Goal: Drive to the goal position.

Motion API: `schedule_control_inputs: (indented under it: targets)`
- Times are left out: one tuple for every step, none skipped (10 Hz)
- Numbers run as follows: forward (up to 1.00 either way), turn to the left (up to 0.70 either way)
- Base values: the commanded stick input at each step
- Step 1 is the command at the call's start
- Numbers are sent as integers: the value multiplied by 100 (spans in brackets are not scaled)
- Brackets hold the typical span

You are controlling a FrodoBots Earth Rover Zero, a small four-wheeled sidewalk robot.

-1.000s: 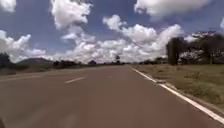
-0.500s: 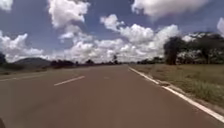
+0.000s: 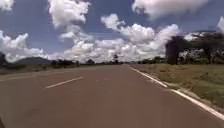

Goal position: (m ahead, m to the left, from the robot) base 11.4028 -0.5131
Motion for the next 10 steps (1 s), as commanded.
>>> schedule_control_inputs:
  targets:
    - [100,0]
    - [100,0]
    - [100,0]
    - [100,0]
    - [100,-1]
    - [100,-13]
    - [100,-25]
    - [100,-25]
    - [100,0]
    - [100,0]
